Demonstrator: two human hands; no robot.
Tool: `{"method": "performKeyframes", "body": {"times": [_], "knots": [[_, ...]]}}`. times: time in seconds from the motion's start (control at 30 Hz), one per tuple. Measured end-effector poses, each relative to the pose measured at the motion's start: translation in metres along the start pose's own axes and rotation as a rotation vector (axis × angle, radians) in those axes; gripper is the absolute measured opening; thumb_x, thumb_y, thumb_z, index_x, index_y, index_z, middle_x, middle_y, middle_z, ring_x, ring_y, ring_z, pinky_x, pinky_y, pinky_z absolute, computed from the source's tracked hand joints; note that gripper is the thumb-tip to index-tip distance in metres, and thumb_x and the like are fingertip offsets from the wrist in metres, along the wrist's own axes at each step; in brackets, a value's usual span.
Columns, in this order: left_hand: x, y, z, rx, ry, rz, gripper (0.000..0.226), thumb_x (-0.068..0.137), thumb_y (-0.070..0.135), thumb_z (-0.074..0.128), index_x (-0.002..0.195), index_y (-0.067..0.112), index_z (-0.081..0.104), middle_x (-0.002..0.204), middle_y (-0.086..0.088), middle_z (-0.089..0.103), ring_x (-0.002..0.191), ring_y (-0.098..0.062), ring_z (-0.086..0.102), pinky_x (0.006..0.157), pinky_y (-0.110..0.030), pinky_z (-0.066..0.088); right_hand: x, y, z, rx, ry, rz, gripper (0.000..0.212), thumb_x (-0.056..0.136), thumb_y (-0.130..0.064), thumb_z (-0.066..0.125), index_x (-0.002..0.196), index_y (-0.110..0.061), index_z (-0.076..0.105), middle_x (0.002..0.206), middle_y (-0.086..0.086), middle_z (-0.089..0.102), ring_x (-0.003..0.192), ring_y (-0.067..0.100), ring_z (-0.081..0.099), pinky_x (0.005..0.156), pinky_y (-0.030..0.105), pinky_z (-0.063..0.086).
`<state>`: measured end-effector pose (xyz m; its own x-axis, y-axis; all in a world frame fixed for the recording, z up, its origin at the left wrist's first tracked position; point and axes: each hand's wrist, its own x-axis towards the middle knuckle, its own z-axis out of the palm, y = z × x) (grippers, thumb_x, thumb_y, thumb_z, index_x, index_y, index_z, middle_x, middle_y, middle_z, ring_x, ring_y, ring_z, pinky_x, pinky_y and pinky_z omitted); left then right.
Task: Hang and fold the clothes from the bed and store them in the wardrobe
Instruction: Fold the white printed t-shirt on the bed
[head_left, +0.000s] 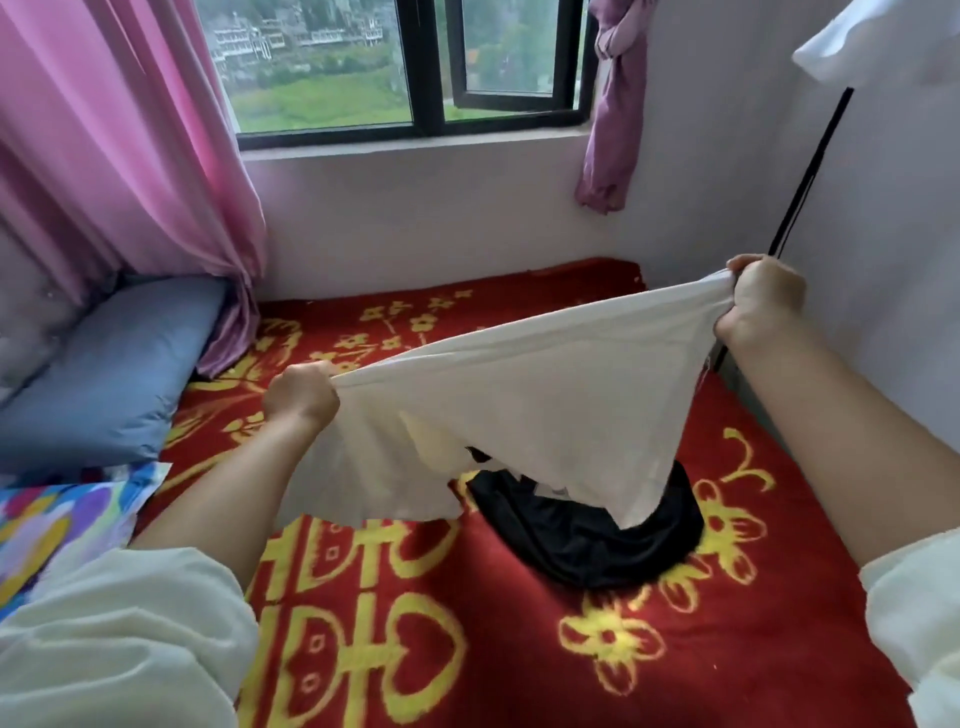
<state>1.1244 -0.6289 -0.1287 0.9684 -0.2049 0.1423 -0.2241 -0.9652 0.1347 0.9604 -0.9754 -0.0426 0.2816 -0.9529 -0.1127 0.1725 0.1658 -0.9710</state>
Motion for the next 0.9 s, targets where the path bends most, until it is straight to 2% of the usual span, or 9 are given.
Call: {"method": "performKeyframes", "body": {"times": [0.17,0.23,0.3,0.4,0.5,0.6,0.67,0.77,0.9], "knots": [[-0.003,-0.025,0.036,-0.375,-0.196,-0.25,0.027,0.094,0.01,0.034,0.105,0.014,0.059,0.113,-0.018,0.058,0.097,-0.033,0.054,0.071,-0.032,0.042,-0.009,0.028,-0.012,-0.182,-0.133,-0.048,0.061,0.064,0.015,0.024,0.024,-0.022,0.052,0.037,-0.008,0.049,0.038,0.004,0.047,0.039,0.013,0.036],[-0.002,-0.029,0.045,-0.731,-0.252,-0.278,0.023,0.091,0.006,0.036,0.097,0.017,0.056,0.098,-0.014,0.056,0.088,-0.025,0.05,0.061,-0.028,0.041,-0.018,0.044,-0.018,-0.376,-0.427,-0.022,0.063,0.067,0.019,0.023,0.031,-0.018,0.058,0.036,-0.007,0.052,0.04,0.01,0.05,0.037,0.012,0.036],[-0.008,-0.041,0.05,-0.783,-0.251,-0.118,0.016,0.079,0.01,0.043,0.083,0.011,0.057,0.075,-0.007,0.054,0.08,-0.022,0.048,0.059,-0.027,0.037,-0.028,0.069,-0.027,-0.895,-0.817,0.033,0.057,0.076,0.018,0.025,0.057,-0.013,0.068,0.065,-0.001,0.061,0.063,0.017,0.054,0.049,0.019,0.042],[-0.033,-0.076,0.067,-0.41,-0.471,0.111,0.032,0.058,0.036,0.042,0.068,0.009,0.058,0.069,-0.006,0.058,0.069,-0.018,0.049,0.055,-0.025,0.034,-0.052,0.137,-0.046,-1.536,-1.294,0.223,0.042,0.081,0.007,0.036,0.083,-0.019,0.069,0.093,0.0,0.061,0.085,0.018,0.056,0.061,0.018,0.042],[-0.089,-0.128,0.109,0.052,-0.795,0.065,0.025,0.086,0.011,0.041,0.103,0.008,0.058,0.104,-0.01,0.061,0.085,-0.022,0.056,0.06,-0.025,0.041,-0.101,0.227,-0.059,-1.843,-1.652,0.467,0.033,0.087,-0.008,0.048,0.109,-0.024,0.066,0.117,0.008,0.057,0.098,0.023,0.059,0.079,0.023,0.046],[-0.153,-0.178,0.154,0.382,-0.924,-0.06,0.041,0.093,0.006,0.035,0.131,0.012,0.046,0.131,-0.008,0.051,0.113,-0.023,0.055,0.084,-0.031,0.048,-0.165,0.307,-0.061,-2.026,-2.015,0.238,0.034,0.088,-0.024,0.052,0.121,-0.021,0.06,0.113,0.006,0.061,0.08,0.017,0.051,0.076,0.028,0.04],[-0.184,-0.201,0.174,0.433,-0.926,-0.218,0.046,0.094,0.007,0.03,0.138,0.018,0.038,0.138,-0.005,0.043,0.124,-0.022,0.047,0.094,-0.035,0.043,-0.2,0.344,-0.071,-2.019,-2.212,0.317,0.034,0.091,-0.017,0.049,0.123,-0.018,0.058,0.12,0.011,0.059,0.087,0.023,0.054,0.076,0.031,0.041],[-0.217,-0.241,0.203,0.479,-0.99,-0.38,0.051,0.095,0.015,0.025,0.145,0.022,0.021,0.139,-0.004,0.04,0.127,-0.024,0.042,0.098,-0.038,0.04,-0.244,0.395,-0.074,-2.14,-2.227,0.507,0.026,0.092,-0.019,0.047,0.112,-0.009,0.061,0.107,0.015,0.06,0.093,0.027,0.058,0.081,0.033,0.048],[-0.242,-0.286,0.243,0.468,-1.1,-0.466,0.057,0.098,0.025,0.02,0.148,0.024,-0.006,0.144,-0.01,0.033,0.129,-0.029,0.038,0.102,-0.043,0.035,-0.255,0.435,-0.033,-1.99,-2.077,0.192,0.043,0.093,-0.006,0.035,0.132,-0.014,0.048,0.135,0.008,0.049,0.121,0.026,0.048,0.096,0.03,0.039]]}}
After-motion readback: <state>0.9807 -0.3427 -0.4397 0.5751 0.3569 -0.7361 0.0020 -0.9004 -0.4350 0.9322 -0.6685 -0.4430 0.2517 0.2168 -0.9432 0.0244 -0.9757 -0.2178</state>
